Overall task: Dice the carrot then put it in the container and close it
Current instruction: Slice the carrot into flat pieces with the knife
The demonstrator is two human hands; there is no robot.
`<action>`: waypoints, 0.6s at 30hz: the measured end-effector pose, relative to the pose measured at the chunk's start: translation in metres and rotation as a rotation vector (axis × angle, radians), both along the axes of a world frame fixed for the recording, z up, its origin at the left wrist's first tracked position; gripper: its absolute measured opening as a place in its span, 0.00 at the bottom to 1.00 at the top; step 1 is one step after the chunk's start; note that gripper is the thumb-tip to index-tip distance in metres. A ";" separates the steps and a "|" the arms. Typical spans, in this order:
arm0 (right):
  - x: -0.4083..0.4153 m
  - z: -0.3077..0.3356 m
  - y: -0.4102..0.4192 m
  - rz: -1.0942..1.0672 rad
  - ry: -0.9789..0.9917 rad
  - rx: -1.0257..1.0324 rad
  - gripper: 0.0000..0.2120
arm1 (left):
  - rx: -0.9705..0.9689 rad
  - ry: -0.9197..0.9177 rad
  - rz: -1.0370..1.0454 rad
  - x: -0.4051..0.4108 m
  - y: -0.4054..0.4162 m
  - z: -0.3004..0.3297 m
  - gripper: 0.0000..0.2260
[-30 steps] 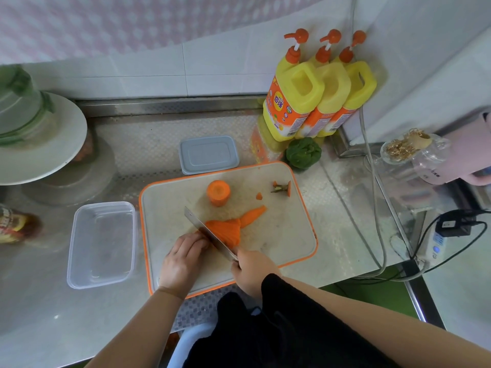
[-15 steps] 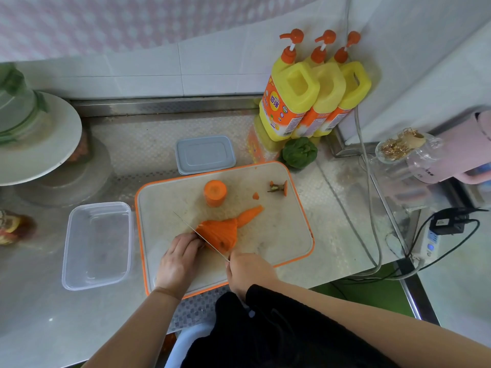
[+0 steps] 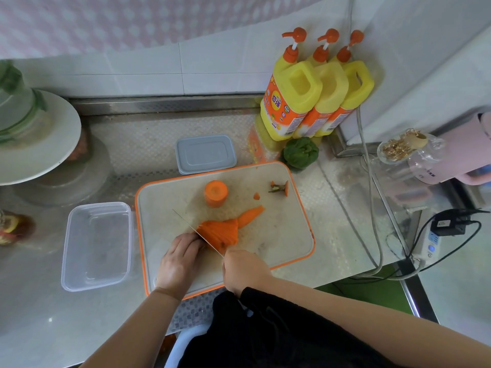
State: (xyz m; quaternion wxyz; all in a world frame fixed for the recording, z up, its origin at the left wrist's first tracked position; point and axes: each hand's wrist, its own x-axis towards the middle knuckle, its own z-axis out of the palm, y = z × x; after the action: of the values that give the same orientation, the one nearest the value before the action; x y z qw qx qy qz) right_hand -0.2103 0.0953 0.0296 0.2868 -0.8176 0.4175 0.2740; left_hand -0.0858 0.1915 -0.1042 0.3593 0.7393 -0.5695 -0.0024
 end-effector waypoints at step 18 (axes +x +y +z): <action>0.014 -0.018 -0.006 0.045 0.022 -0.016 0.18 | -0.021 0.044 0.004 0.001 -0.001 0.004 0.09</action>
State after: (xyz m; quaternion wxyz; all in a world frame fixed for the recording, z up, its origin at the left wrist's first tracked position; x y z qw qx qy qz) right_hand -0.1961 0.0896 0.0116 0.2695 -0.8259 0.4044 0.2858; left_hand -0.0851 0.1909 -0.1000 0.3792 0.7366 -0.5599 -0.0120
